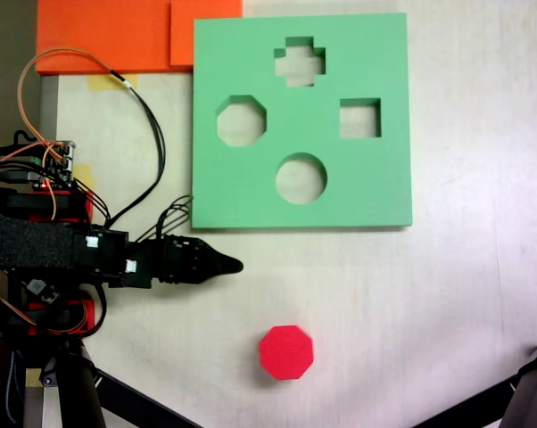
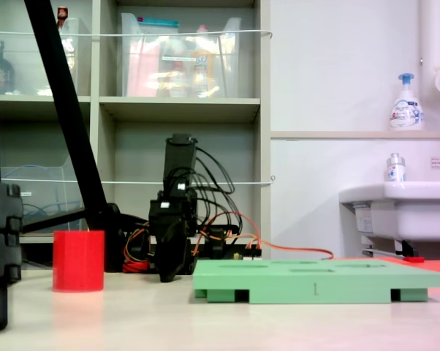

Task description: Put the octagonal pillar block into the corresponding hole

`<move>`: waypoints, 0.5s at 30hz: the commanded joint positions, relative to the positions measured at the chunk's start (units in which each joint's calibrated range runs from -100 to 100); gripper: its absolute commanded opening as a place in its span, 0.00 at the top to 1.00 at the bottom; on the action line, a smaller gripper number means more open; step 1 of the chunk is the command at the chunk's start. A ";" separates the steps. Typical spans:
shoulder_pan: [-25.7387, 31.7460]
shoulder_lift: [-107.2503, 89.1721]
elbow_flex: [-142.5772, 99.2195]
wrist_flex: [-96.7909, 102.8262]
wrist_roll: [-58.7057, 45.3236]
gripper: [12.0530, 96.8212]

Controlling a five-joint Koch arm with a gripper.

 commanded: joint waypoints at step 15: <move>-9.87 -0.41 33.92 -54.61 42.98 0.64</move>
